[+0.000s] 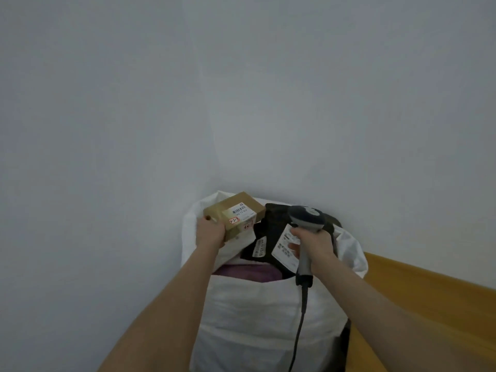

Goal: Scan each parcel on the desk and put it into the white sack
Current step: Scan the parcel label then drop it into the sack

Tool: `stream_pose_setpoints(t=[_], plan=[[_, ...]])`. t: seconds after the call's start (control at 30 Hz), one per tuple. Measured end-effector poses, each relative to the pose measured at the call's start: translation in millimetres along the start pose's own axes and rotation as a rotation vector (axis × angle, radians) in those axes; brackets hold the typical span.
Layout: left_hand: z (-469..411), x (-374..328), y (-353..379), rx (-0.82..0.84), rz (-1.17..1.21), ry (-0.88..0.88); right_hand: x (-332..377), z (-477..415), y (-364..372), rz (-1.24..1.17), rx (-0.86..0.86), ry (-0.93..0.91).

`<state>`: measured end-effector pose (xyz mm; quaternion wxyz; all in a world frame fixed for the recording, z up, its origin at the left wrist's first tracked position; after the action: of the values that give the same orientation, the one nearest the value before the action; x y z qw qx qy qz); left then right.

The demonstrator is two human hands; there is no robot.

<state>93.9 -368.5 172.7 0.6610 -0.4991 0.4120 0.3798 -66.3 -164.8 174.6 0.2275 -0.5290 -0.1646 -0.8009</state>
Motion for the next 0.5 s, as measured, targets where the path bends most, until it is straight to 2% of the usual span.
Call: stream_pose_setpoints(t=[0.1, 0.17, 0.23, 0.37, 0.5], plan=[[-25, 11, 12, 0.119, -0.383, 0.05, -13, -12, 12, -0.032, -0.016, 0.062], [-27, 6, 23, 0.169, -0.519, 0.118, -18, -14, 12, -0.057, -0.033, 0.093], [-21, -13, 36, 0.151, -0.642, 0.227, -17, -11, 7, -0.095, -0.065, 0.093], [14, -57, 90, 0.29, -0.635, 0.467, -7, 8, -22, -0.186, -0.132, 0.097], [90, -83, 160, 0.459, -0.641, 0.731, -12, 29, -84, -0.333, -0.23, 0.125]])
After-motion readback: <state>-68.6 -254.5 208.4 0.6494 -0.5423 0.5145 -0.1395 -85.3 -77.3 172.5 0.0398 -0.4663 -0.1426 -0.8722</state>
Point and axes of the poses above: each hand's wrist, its own z-axis away from the middle knuckle, its own y-axis out of the palm, x = y × z, the point moved 4 cm from there along -z, towards the middle knuckle, and after that the axes turned 4 degrees about z, right-handed, at the moved point
